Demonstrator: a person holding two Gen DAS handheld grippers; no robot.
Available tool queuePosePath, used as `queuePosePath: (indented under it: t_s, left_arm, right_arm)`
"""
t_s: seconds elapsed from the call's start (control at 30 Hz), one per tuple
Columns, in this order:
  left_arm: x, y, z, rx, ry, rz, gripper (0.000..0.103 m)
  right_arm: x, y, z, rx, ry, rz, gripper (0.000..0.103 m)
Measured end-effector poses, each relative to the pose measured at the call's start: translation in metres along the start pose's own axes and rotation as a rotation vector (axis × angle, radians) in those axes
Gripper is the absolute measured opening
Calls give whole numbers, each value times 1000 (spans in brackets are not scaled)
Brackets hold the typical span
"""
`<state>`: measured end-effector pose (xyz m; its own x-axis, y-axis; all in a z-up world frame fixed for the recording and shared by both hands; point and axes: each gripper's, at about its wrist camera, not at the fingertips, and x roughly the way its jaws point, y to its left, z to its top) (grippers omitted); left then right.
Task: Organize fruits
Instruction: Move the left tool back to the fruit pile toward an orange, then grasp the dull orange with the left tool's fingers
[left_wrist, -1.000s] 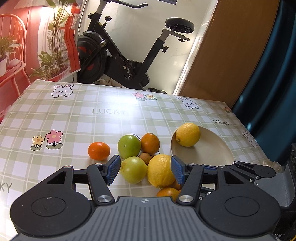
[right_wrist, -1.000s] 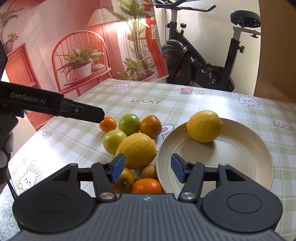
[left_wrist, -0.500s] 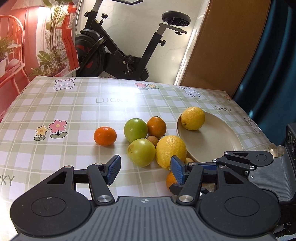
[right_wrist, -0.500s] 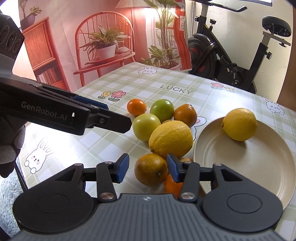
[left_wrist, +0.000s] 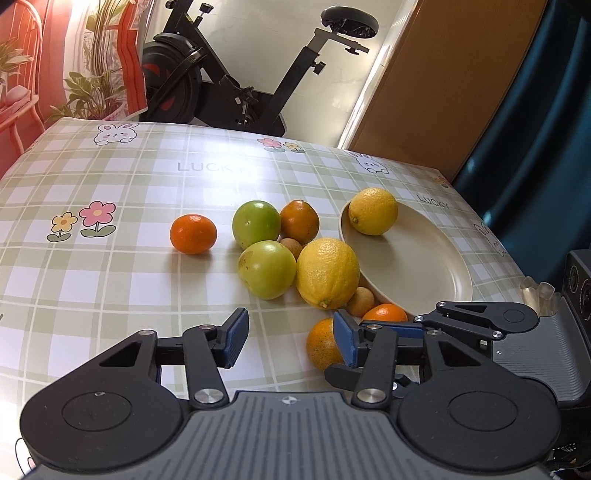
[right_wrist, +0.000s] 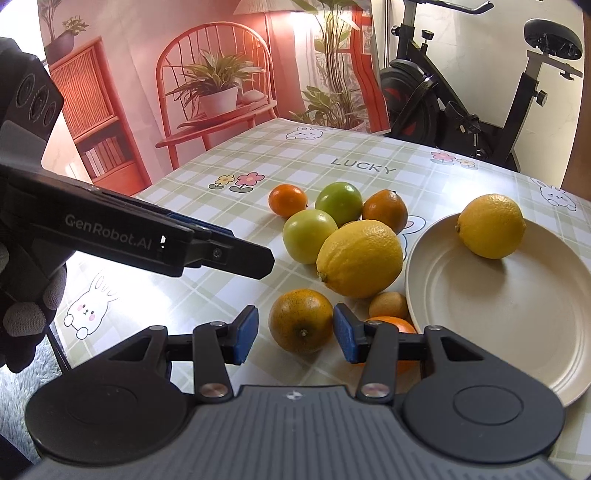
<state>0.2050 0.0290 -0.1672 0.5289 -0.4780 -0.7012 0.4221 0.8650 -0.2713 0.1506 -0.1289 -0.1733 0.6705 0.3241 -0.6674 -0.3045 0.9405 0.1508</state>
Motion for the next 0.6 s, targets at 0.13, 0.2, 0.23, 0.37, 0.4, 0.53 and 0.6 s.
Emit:
queuePosePath:
  t_s: [0.13,0.2,0.23,0.37,0.4,0.53,0.6]
  left_arm:
    - [3,0,0,-14,10,-19,53]
    - [7,-2,-1,-21,25,-40,54]
    - [9,-3,-2,-21,30,-47,55]
    - [16,-8,-8,-28,41,-69,55]
    - [18,-8,-9,-36,44,-72,55]
    - [27,-10,-13,-38,49,-79,55]
    - [31,-10,-15,-43,57,-81,54]
  right_arm:
    - [7,-2,-2,17,22,5,48]
    - [10,-2,-4,15,28,4,48]
    - [12,-2,-5,14,29,3,48]
    - [15,-3,-6,20,20,6,45]
    - [15,-4,-7,28,15,10,45]
    - [14,-6,-8,32,4,18,45]
    - [14,-6,-8,36,-1,23,45]
